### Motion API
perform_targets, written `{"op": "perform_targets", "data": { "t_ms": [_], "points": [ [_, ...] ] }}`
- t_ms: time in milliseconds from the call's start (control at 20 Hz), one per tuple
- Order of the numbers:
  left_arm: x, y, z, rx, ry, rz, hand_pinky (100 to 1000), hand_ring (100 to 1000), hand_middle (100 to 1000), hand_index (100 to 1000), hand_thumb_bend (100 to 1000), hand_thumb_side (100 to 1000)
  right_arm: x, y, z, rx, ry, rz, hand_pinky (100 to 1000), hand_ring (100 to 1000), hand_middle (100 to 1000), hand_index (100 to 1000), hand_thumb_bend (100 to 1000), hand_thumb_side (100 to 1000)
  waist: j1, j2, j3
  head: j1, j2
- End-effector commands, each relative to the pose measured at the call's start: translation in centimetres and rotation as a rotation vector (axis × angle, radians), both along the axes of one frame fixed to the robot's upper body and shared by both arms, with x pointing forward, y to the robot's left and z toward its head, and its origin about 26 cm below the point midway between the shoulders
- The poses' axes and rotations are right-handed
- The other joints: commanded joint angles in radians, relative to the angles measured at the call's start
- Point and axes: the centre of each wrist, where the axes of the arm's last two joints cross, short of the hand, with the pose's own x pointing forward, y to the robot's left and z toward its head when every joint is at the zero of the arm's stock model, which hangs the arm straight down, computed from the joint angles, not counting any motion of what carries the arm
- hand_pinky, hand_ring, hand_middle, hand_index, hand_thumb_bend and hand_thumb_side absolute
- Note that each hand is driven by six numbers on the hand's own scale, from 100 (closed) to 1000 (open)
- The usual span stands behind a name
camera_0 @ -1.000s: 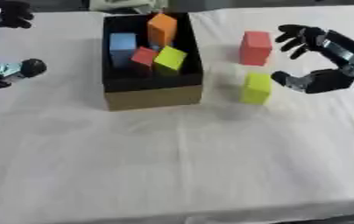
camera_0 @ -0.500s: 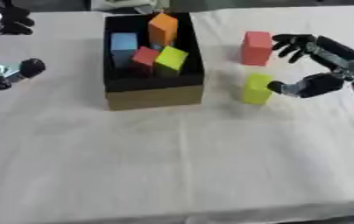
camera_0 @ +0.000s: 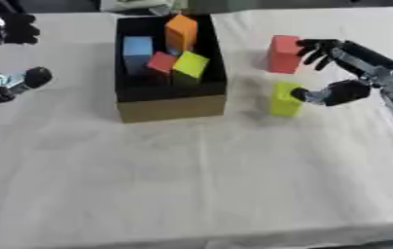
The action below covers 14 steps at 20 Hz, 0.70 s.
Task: Pick up objects on the table and place them in the box.
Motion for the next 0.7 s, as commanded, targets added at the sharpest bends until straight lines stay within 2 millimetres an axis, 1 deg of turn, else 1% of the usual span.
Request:
{"op": "perform_targets", "data": {
  "t_ms": [50, 350, 700],
  "points": [
    [-0.1, 0.4, 0.8, 0.01, -0.017, 0.007, 818, 723, 692, 861, 815, 700, 0.6, -0.2, 0.6, -0.026, -0.012, -0.006, 695, 781, 820, 973, 434, 457, -0.013, -0.03, 0.002, -0.004, 0.005],
    [0.0, 0.4, 0.7, 0.008, -0.012, 0.005, 818, 722, 691, 861, 811, 698, 1.1, -0.2, -0.5, -0.06, 0.021, 0.001, 699, 782, 820, 973, 431, 462, -0.013, -0.029, 0.004, -0.005, 0.005],
    [0.0, 0.4, 0.5, 0.005, -0.008, 0.006, 817, 721, 689, 861, 809, 698, 1.1, -0.1, -1.2, -0.11, 0.043, 0.024, 705, 784, 823, 973, 418, 456, -0.014, -0.029, 0.003, -0.004, 0.005]
  ]
}}
